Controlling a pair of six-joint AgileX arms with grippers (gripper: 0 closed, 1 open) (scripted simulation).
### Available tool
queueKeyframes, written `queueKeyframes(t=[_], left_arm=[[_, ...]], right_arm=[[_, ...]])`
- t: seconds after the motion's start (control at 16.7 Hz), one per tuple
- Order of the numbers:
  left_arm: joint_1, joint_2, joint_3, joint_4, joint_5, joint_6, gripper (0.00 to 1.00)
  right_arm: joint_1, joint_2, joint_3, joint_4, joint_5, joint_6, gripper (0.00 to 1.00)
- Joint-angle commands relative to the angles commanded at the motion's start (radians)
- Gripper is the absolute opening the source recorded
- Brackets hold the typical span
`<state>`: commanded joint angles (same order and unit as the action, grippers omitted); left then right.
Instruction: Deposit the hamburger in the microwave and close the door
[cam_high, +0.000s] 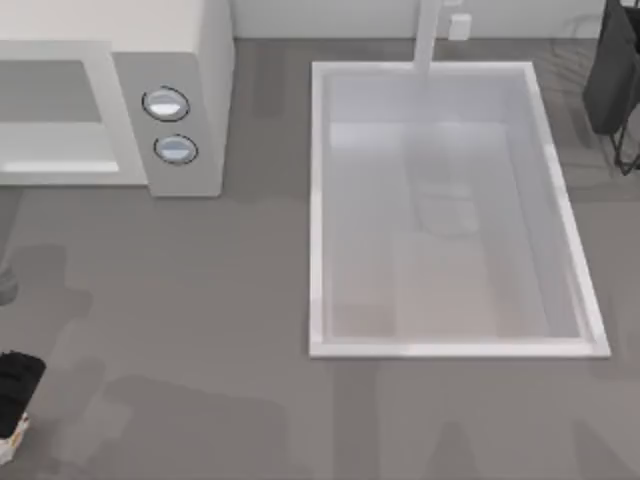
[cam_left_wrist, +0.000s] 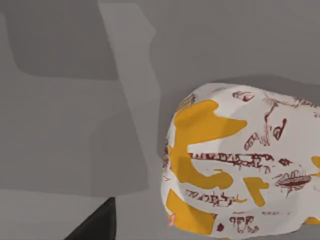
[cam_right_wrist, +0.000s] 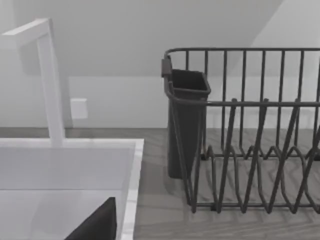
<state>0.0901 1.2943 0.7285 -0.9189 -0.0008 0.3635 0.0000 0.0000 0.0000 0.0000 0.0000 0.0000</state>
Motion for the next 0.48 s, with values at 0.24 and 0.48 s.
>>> queueKeyframes(t=[0.24,0.48], left_arm=[[0.004,0.071,0.042,-0.052,0.0,0.023,1.0],[0.0,0.07,0.037,-0.047,0.0,0.022,1.0]], right_arm=[[0.0,0.0,0.0,0.0,0.0,0.0,1.0],[0.0,0.0,0.0,0.0,0.0,0.0,1.0]])
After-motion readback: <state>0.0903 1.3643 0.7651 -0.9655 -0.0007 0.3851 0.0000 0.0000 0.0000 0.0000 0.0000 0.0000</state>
